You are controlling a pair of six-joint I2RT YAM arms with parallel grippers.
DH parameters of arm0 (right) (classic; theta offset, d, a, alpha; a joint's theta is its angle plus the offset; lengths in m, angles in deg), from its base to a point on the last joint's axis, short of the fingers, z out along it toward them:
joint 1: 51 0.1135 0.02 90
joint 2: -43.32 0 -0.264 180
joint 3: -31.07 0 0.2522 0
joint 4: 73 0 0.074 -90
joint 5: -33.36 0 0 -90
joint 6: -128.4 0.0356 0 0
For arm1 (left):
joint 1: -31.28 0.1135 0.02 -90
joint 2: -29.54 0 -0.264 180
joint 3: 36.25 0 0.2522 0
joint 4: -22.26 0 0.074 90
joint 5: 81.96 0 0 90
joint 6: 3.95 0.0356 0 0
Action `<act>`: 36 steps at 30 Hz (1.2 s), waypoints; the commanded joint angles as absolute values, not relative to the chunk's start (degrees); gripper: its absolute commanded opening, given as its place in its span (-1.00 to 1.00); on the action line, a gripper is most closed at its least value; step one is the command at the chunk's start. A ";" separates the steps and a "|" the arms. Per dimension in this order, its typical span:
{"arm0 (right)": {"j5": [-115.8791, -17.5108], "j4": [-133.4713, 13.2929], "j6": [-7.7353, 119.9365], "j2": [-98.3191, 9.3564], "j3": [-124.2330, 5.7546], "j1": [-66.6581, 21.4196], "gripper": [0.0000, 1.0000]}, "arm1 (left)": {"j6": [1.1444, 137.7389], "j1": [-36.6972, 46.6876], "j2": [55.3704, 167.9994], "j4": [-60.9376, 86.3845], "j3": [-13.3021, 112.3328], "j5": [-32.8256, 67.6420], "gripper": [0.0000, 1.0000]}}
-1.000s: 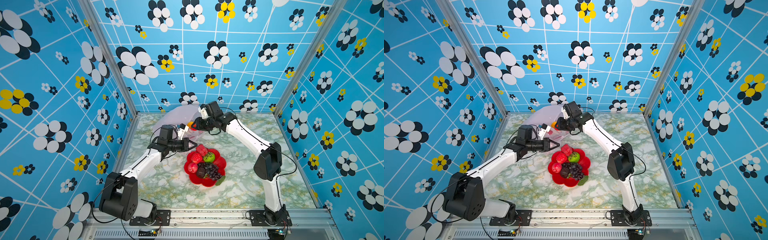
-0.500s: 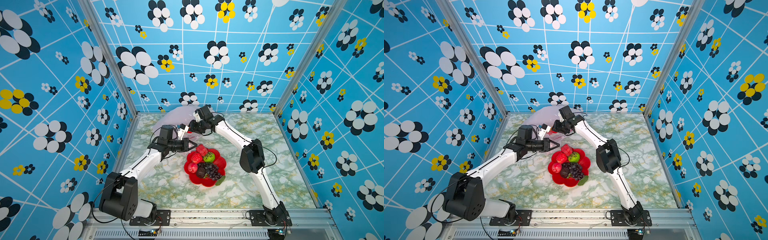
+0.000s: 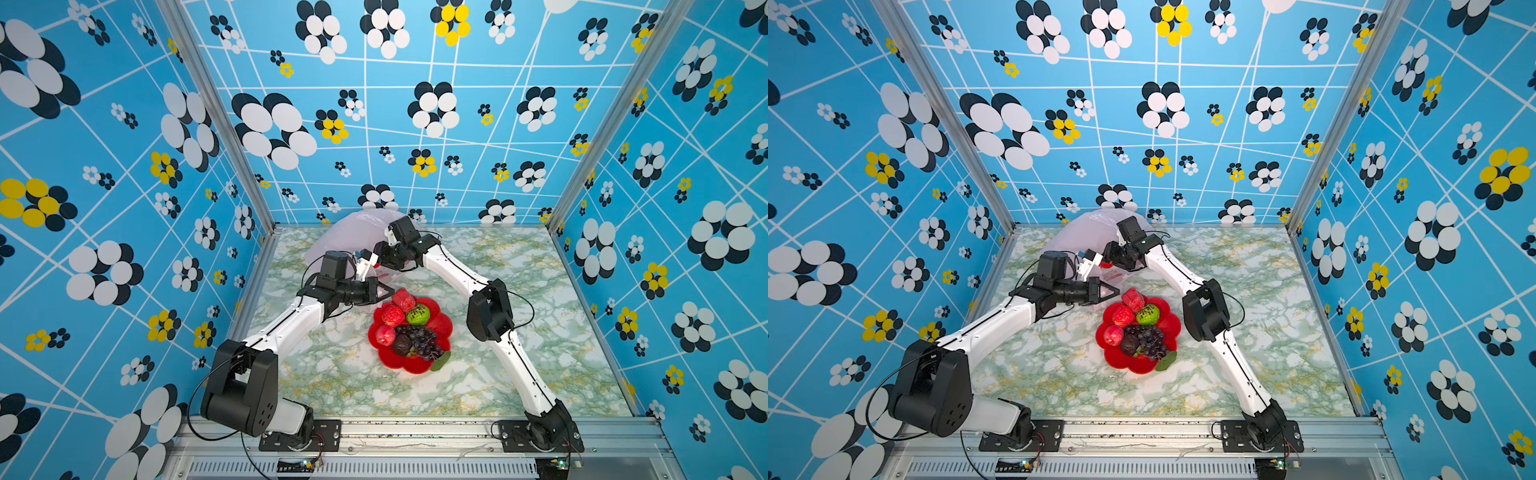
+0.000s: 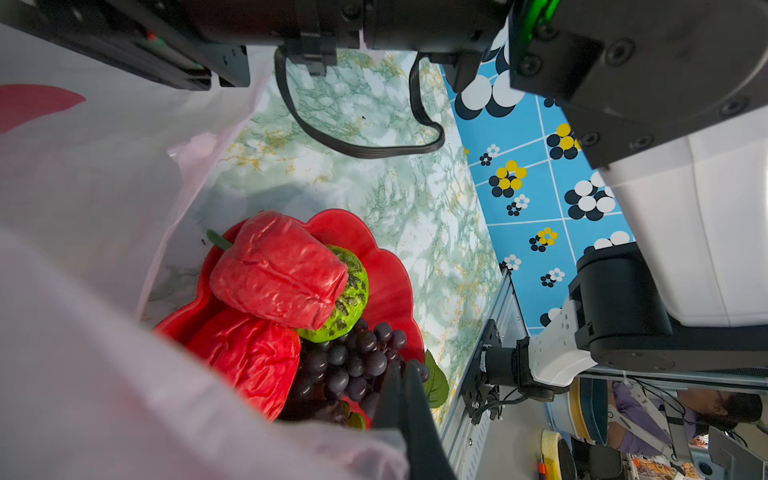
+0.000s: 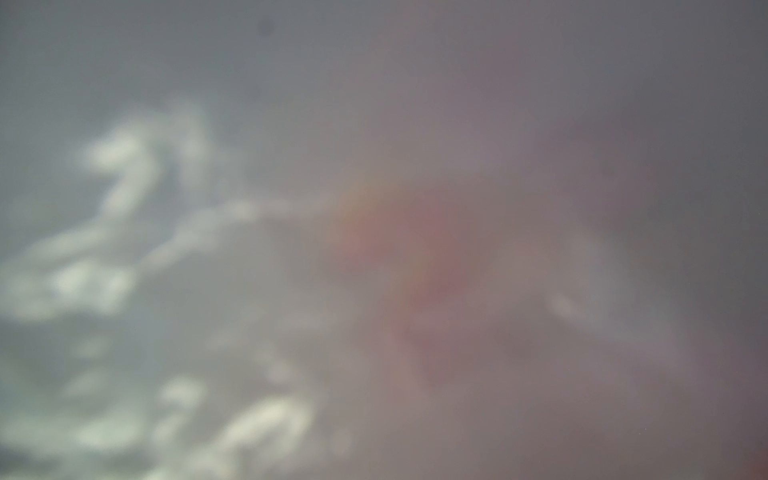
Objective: Place the fruits into the plastic bag
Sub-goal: 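Release the mango inside the bag by opening the right gripper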
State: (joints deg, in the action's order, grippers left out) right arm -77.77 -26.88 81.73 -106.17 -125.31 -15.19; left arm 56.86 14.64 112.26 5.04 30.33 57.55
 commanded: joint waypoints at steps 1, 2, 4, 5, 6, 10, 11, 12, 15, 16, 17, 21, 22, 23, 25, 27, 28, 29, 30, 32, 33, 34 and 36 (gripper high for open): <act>-78.40 -28.23 82.29 -106.67 -127.34 -15.49 0.35 | 58.05 14.21 112.68 4.20 30.94 57.73 -1.00; -78.33 -28.23 82.34 -106.57 -127.33 -15.49 0.39 | 58.07 14.23 112.66 4.28 30.93 57.70 -1.00; -78.40 -28.16 82.33 -106.43 -127.33 -15.49 0.49 | 58.04 14.15 112.67 4.28 30.89 57.71 -1.00; -78.43 -28.06 82.34 -106.36 -127.33 -15.58 0.51 | 58.08 14.22 112.64 4.22 30.95 57.70 -1.00; -78.39 -28.01 82.26 -106.29 -127.31 -15.58 0.52 | 58.08 14.23 112.61 4.27 30.95 57.74 -1.00; -78.35 -27.57 81.93 -105.76 -127.12 -15.58 0.52 | 58.06 14.15 112.60 4.28 30.89 57.70 -1.00; -78.35 -27.51 81.83 -105.59 -127.01 -15.58 0.52 | 58.09 14.17 112.62 4.28 30.94 57.70 -1.00; -78.35 -27.31 81.76 -105.38 -127.00 -15.57 0.52 | 58.06 14.23 112.58 4.28 30.95 57.66 -1.00; -78.53 -26.59 81.49 -104.28 -126.85 -15.55 0.52 | 57.99 14.23 112.68 4.28 30.92 57.65 -1.00; -78.51 -26.39 81.23 -103.48 -126.49 -15.57 0.51 | 57.98 14.19 112.75 4.37 30.95 57.70 -1.00; -78.49 -26.46 80.99 -102.57 -125.81 -15.60 0.51 | 57.88 14.23 112.77 4.37 30.95 57.70 -1.00; -78.27 -26.98 79.62 -97.73 -121.68 -15.58 0.52 | 57.73 14.16 112.95 4.72 30.82 57.78 -1.00; -78.10 -26.81 79.09 -96.44 -120.73 -15.58 0.52 | 57.66 14.15 112.95 4.72 30.84 57.78 -1.00; -77.85 -26.72 78.59 -95.11 -119.77 -15.58 0.51 | 57.65 14.18 113.03 4.74 30.84 57.78 -1.00; -77.33 -26.46 77.62 -92.59 -117.70 -15.58 0.51 | 57.64 14.15 113.04 4.80 30.77 57.78 -1.00; -76.57 -26.22 76.65 -90.03 -115.69 -15.58 0.51 | 57.65 14.15 112.99 4.81 30.74 57.70 -1.00; -76.06 -26.14 76.14 -88.57 -114.43 -15.59 0.51 | 57.62 14.13 113.06 4.81 30.73 57.70 -1.00; -75.58 -25.96 75.56 -87.18 -113.15 -15.52 0.51 | 57.63 14.08 113.12 4.80 30.69 57.70 -1.00; -75.12 -25.81 75.06 -85.98 -112.15 -15.58 0.51 | 57.62 14.10 113.17 4.90 30.64 57.70 -1.00; -73.88 -24.87 73.91 -83.27 -109.85 -15.62 0.51 | 57.63 14.14 113.31 4.80 30.67 57.61 -1.00; -73.46 -24.70 73.38 -81.99 -108.75 -15.58 0.51 | 57.74 14.13 113.39 4.81 30.65 57.56 -1.00; -72.95 -24.73 72.92 -80.21 -107.20 -15.58 0.51 | 57.73 14.09 113.47 4.72 30.69 57.52 -1.00; -72.02 -25.16 72.10 -76.90 -104.10 -15.58 0.51 | 57.82 14.14 113.58 4.63 30.71 57.52 -1.00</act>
State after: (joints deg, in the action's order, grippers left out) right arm -74.69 -26.64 75.00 -80.97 -107.30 -15.21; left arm 56.97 14.64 112.72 5.06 30.33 57.55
